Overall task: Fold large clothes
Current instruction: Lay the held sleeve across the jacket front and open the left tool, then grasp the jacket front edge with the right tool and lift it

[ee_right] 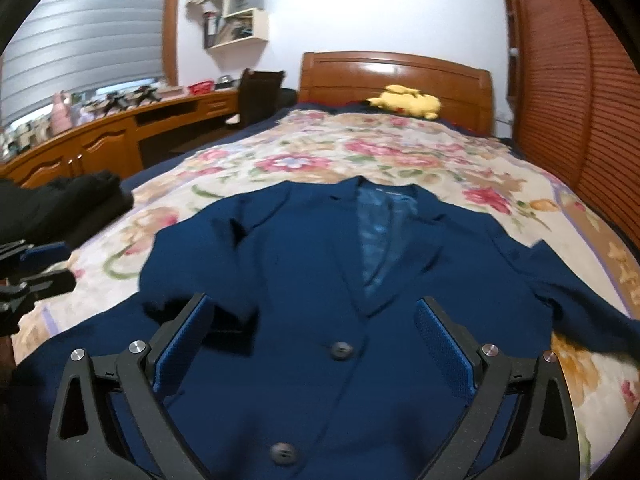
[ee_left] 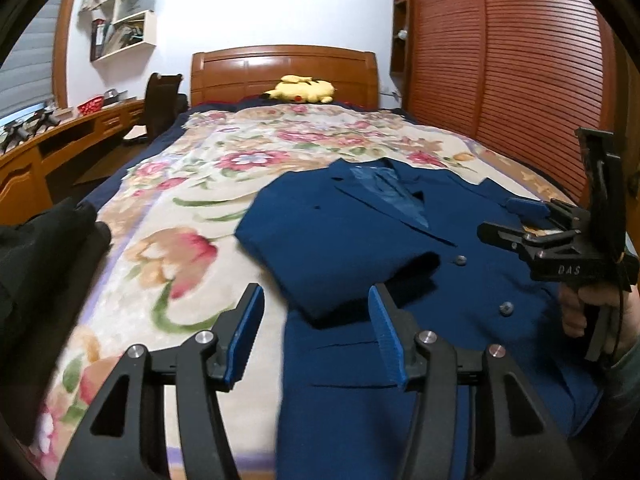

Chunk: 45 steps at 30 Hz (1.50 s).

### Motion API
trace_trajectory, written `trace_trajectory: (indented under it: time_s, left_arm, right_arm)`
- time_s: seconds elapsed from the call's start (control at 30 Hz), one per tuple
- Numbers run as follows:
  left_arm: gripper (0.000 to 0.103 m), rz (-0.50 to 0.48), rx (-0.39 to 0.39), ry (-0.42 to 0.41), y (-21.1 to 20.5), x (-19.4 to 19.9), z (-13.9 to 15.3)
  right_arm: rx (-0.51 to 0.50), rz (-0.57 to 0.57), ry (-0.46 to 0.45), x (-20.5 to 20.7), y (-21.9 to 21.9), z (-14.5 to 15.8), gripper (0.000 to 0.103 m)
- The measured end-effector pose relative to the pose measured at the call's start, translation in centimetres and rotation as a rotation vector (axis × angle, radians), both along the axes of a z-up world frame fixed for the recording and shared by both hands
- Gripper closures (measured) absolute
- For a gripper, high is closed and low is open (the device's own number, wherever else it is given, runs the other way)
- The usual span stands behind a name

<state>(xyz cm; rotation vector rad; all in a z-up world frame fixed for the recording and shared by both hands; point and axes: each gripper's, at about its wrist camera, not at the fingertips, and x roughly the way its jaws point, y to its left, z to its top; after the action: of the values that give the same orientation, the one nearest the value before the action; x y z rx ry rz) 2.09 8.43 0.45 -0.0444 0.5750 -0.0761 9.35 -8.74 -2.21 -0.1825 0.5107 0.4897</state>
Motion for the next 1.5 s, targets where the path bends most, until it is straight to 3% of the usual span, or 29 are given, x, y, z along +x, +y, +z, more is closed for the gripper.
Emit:
trace_trajectory:
  time_s: [0.37,0.5,0.6,0.63,0.67,0.73,0.8,0.93,1.03,1.3,1.5]
  left_arm:
    - [0.05,0.062,0.016,0.02,2.5,-0.4,-1.9]
    - [0.05,0.068,-0.007,0.024,3.3,-0.5,-2.1]
    - [0.05,0.072,-0.009,0.028,3.5,-0.5,-2.2]
    - [0.05,0.074,-0.008,0.03,3.5,-0.4,-2.3]
    - [0.05,0.078,-0.01,0.032,3.4,-0.4,-2.4]
    - [0.05,0.077,-0.012,0.032,3.3,-0.3,-2.3]
    - [0.05,0.071,-0.01,0.027,3.0,-0.3,-2.2]
    - [0.05,0.053,0.005,0.011,2.0,-0.5,-1.7]
    - [0.05,0.036,0.011,0.003,1.3,-0.5,-1.5]
    - [0.05,-0.002,0.002,-0.002,0.0,-0.3,-1.3]
    - [0.05,-0.025,-0.001,-0.023,-0.6,-0.8,-0.7]
  right_arm:
    - [-0.101,0.177,0.012,0.8,7.6,-0.6,0.008]
    - [-0.139,0.234,0.082,2.3,10.1,-2.6,0.012]
    - [-0.172,0.267,0.118,2.8,11.2,-4.1,0.027]
    - [-0.186,0.278,0.125,2.8,11.5,-4.6,0.045]
    - [-0.198,0.283,0.131,2.8,11.5,-5.0,0.074]
    - [-0.208,0.279,0.132,2.9,11.3,-5.2,0.094]
    - [-0.161,0.275,0.112,2.8,10.3,-4.4,0.095]
    - [-0.004,0.139,0.02,2.8,6.1,-1.2,0.098]
    - [0.04,0.063,0.0,3.3,3.7,-0.1,0.099]
    - [0.03,-0.076,0.013,4.4,-0.3,0.1,0.099]
    - [-0.011,-0.117,0.043,4.4,-1.7,-0.6,0.099]
